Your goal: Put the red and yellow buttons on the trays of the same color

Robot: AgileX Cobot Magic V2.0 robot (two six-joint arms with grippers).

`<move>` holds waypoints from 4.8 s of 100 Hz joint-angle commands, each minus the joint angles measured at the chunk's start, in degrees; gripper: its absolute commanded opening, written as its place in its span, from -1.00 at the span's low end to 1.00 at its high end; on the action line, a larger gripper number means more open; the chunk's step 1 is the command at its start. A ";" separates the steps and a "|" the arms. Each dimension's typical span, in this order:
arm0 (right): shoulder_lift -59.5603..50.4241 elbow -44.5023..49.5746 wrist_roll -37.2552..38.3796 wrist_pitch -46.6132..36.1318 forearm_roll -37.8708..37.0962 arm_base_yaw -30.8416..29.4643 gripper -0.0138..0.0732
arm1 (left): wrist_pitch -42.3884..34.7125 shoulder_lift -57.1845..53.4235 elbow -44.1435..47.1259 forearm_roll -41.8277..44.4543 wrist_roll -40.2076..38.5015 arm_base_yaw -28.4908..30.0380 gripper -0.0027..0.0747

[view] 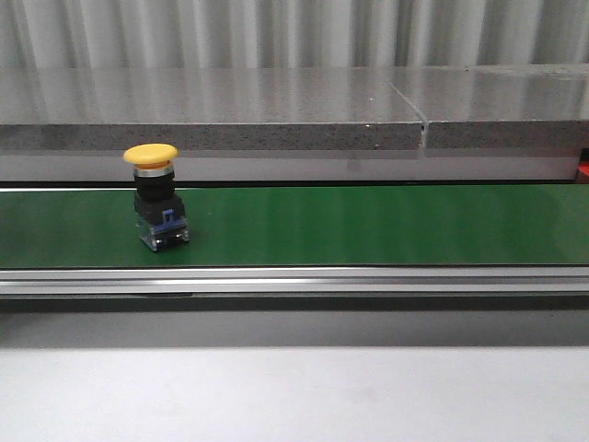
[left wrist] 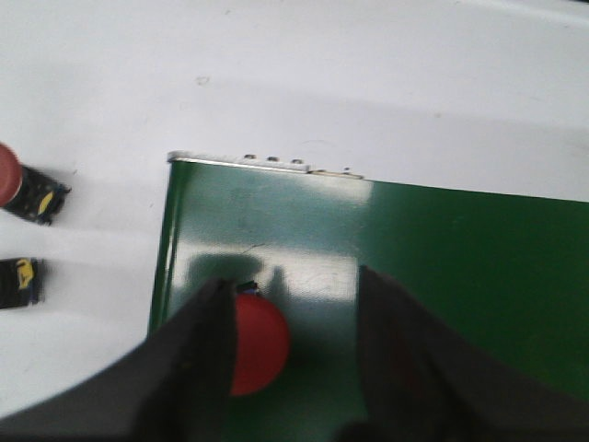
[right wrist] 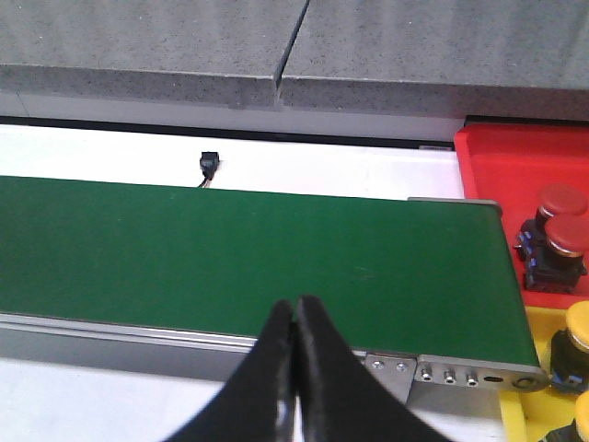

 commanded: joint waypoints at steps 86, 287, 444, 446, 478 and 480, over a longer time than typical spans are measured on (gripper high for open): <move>0.38 -1.50 -0.37 -3.45 -0.34 0.01 -0.93 | -15.29 -33.75 23.08 8.95 -8.52 -24.86 -0.99; 83.72 -62.01 -3.81 23.42 1.56 29.97 0.04 | -16.18 -59.62 42.72 6.29 -8.42 -24.86 -0.99; 59.15 -61.79 6.54 35.14 -0.85 -12.82 -0.25 | -16.18 -59.62 42.72 6.29 -8.42 -24.86 -0.99; 59.15 -61.79 7.15 35.18 -1.20 -13.90 -0.25 | -16.18 -59.62 42.72 6.29 -8.42 -24.86 -0.99; 60.03 -61.61 16.09 35.73 -6.28 -29.77 -0.25 | -16.18 -59.62 42.72 6.29 -8.42 -24.86 -0.99; 60.17 -61.39 16.22 35.57 -6.28 -30.31 -0.25 | -16.18 -59.62 42.72 6.29 -8.42 -24.86 -0.99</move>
